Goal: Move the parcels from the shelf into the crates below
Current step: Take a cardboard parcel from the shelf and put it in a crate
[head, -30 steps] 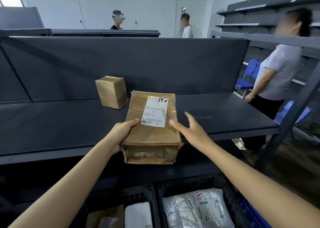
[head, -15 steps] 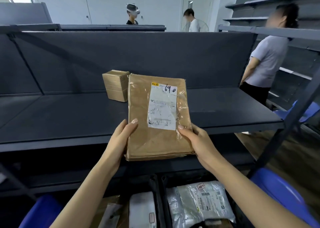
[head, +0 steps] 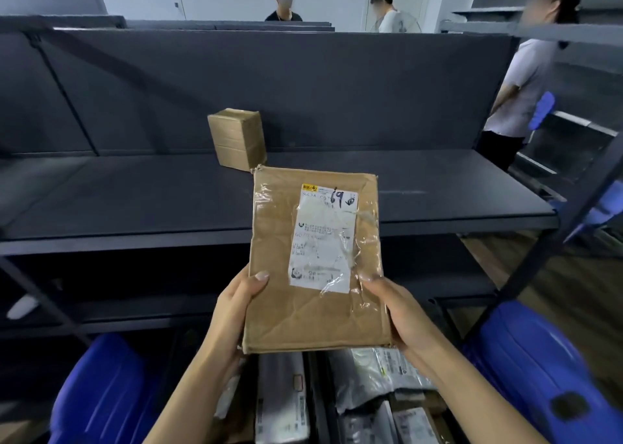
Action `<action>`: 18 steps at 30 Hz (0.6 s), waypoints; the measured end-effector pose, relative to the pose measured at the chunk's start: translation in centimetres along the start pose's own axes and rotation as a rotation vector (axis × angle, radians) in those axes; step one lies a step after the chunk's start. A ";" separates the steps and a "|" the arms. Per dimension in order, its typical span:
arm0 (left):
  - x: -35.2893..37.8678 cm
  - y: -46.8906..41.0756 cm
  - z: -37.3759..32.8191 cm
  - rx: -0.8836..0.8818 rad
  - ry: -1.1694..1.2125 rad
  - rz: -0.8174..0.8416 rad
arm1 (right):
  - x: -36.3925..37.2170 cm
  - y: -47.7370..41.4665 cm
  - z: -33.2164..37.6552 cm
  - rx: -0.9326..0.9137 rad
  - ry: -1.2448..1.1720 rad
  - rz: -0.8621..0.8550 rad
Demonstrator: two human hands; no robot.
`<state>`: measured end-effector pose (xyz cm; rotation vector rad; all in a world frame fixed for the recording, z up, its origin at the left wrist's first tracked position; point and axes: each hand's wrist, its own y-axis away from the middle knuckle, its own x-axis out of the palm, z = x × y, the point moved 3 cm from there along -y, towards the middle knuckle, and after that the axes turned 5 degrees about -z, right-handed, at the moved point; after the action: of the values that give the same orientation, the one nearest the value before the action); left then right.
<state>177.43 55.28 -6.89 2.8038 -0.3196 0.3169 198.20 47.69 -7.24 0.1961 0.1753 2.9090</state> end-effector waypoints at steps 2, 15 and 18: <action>-0.7 0.3 1.3 0.012 0.026 0.043 | -0.1 0.1 -0.6 0.004 -0.014 -0.053; -6.7 2.3 2.9 0.007 -0.124 -0.054 | 3.5 0.6 -5.8 0.098 -0.005 -0.154; -8.9 2.9 4.2 -0.025 -0.123 -0.099 | 5.3 0.7 -8.4 0.151 0.033 -0.131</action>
<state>168.97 52.86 -12.27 2.8081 -0.2087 0.1171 191.71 47.29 -14.75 0.1544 0.3989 2.7703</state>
